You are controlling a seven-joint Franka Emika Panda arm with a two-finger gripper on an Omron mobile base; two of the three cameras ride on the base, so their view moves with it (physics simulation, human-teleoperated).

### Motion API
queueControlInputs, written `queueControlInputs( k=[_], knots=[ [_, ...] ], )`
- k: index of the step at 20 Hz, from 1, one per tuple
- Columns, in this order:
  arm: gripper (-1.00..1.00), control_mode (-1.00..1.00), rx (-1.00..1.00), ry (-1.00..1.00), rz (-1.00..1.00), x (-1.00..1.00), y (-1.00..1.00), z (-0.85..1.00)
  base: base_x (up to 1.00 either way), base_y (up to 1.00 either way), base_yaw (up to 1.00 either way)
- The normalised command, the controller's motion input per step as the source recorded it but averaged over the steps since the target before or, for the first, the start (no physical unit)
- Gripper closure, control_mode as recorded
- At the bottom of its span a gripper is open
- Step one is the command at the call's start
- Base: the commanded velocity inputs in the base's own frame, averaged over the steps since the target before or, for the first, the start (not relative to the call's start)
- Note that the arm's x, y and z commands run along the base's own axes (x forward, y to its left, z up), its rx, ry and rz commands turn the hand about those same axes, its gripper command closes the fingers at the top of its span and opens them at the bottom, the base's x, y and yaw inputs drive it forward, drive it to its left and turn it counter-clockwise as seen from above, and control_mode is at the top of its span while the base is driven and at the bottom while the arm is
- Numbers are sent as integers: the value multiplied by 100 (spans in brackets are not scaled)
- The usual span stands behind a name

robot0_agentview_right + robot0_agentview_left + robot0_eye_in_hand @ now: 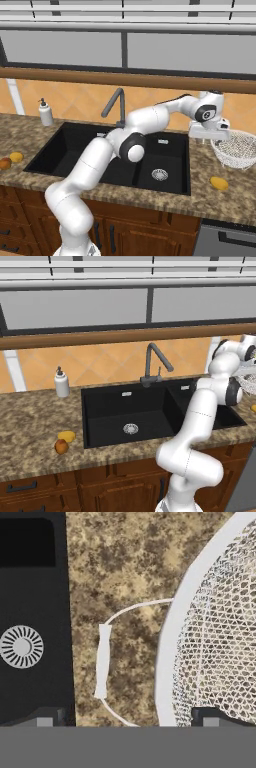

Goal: Put the colander in the sink, put the peach, mango, mango in the colander, and turn on the sink faucet and pour water over the colander.

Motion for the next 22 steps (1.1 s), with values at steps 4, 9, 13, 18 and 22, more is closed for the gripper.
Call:
queueControlInputs(
  k=[4, 9, 13, 18, 22],
  knots=[
    [-100, -100, 0, 0, 5, 1, 0, -14, 0, 0, 0],
    [-100, -100, 0, 0, 8, 20, -12, -23, 0, 0, 0],
    [-100, -100, 0, 0, 6, 38, -6, -16, 0, 0, 0],
    [-100, -100, 0, 0, 5, 26, -8, -13, 0, 0, 0],
    [-100, -100, 0, 0, 0, 0, 0, 0, 0, 0, 0]
  ],
)
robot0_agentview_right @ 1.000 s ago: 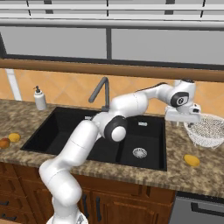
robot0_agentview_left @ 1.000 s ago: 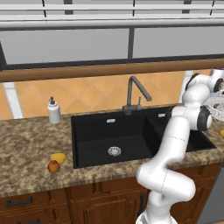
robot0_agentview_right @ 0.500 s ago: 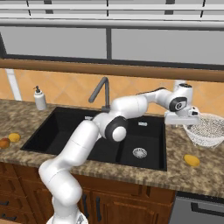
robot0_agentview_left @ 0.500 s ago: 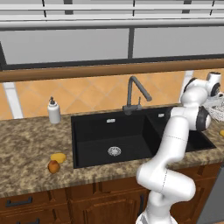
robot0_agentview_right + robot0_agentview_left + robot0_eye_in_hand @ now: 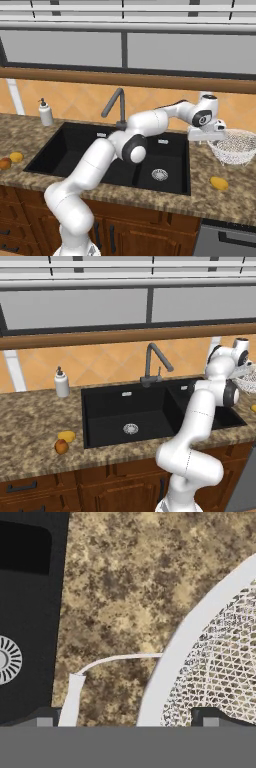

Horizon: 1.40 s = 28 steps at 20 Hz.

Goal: Put the colander in the sink, put the peach, mango, mango in the colander, and turn on the sink faucet and pour water over the colander.

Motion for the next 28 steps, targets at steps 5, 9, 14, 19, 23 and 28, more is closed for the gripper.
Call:
queueControlInputs(
  k=[5, 9, 14, 19, 23, 28],
  knots=[
    [-100, -100, 0, 0, 0, 0, 0, 0, 0, 0, 0],
    [100, -100, 0, 0, 0, 0, 0, 0, 0, 0, 0],
    [100, -100, 0, 0, 0, 0, 0, 0, 0, 0, 0],
    [100, -100, 0, 0, 0, -1, 0, 0, 0, 0, 0],
    [100, -100, 0, -10, 3, -42, -1, 14, 0, 0, 0],
    [100, -100, 0, -13, 1, -56, 8, 51, 0, 0, 0]
  ],
)
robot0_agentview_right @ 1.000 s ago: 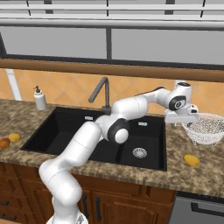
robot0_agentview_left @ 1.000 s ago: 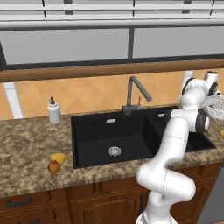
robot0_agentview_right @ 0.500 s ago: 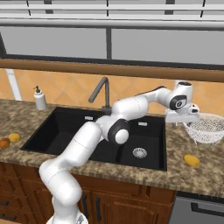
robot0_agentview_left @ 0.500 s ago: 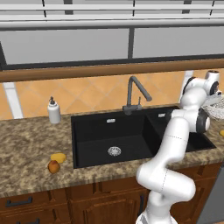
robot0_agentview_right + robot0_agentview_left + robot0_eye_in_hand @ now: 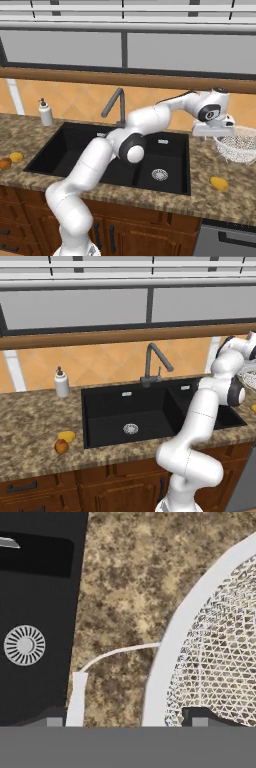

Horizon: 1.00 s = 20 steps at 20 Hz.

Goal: Put the colander in the sink, put the peach, mango, mango in the colander, and turn on the sink faucet and pour water over the colander.

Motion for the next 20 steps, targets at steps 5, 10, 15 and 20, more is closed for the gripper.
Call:
queueControlInputs(
  k=[5, 10, 15, 20],
  knots=[
    [100, -100, 0, -14, 0, -61, 36, 41, 0, 0, 0],
    [100, -100, 0, -9, 2, -56, 72, 16, 0, 0, 0],
    [100, -100, 0, 0, 5, -37, 75, 14, 0, 0, 0],
    [100, -100, 0, 0, 11, -15, 75, 0, 0, 0, 0]
  ],
)
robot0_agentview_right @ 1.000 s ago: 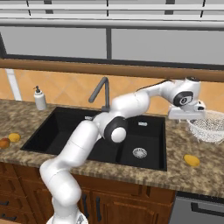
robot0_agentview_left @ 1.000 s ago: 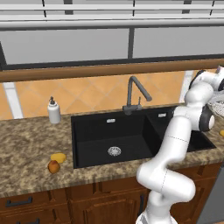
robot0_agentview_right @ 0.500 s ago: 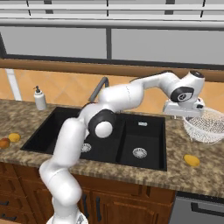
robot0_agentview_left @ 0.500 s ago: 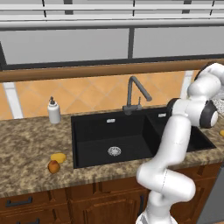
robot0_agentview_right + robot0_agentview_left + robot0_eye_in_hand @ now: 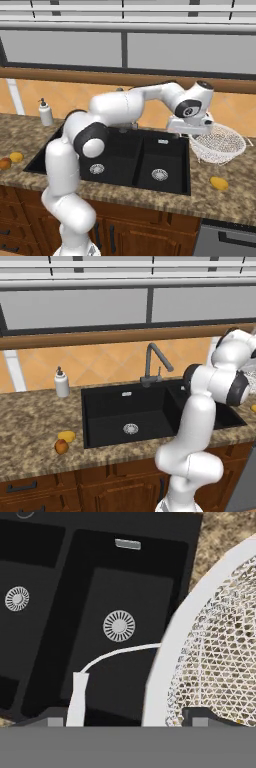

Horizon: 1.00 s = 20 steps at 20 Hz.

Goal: Put the colander in the sink, put the peach, mango, mango in the colander, and turn on the sink faucet and pour water over the colander.

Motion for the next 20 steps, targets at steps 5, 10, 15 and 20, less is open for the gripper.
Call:
queueControlInputs(
  k=[5, 10, 15, 20],
  knots=[
    [100, -100, 0, 0, 7, -12, 82, 0, 0, 0, 0],
    [100, -100, 0, 0, 3, -23, 70, 0, 0, 0, 0],
    [100, -100, 0, 0, 1, -25, 67, 0, 0, 0, 0],
    [100, -100, 0, 0, 1, -19, 70, 0, 0, 0, 0]
  ],
)
